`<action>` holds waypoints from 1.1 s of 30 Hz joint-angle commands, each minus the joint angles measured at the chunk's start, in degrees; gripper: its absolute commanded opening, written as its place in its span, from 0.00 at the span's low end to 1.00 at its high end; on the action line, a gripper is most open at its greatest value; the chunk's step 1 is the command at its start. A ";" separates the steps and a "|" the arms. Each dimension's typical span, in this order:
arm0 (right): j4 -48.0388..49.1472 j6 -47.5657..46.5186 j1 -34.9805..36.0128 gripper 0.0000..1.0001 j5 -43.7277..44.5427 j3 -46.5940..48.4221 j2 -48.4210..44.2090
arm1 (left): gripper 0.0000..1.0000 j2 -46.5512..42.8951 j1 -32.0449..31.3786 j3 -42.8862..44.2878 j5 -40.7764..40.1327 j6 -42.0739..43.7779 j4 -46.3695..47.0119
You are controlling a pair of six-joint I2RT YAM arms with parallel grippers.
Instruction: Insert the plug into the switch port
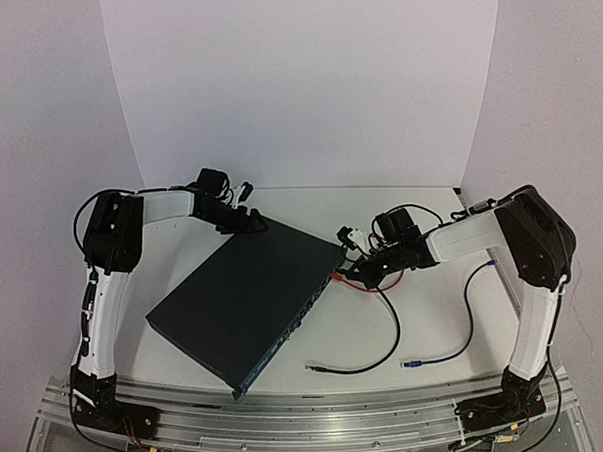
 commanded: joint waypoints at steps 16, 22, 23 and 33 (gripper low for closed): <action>5.77 4.31 0.93 0.00 3.32 -0.99 0.31 | 0.87 1.13 -0.45 1.37 3.44 0.28 -1.72; 6.64 6.34 0.89 0.00 2.35 -0.52 1.24 | 0.86 1.29 -0.45 1.56 3.97 0.19 -1.68; 6.91 6.73 0.89 0.00 1.98 -0.52 1.43 | 0.86 1.34 -0.45 1.61 4.21 0.19 -1.69; 8.45 7.55 1.01 0.00 -1.06 0.45 3.10 | 0.84 1.35 -0.45 1.47 5.78 0.87 -2.38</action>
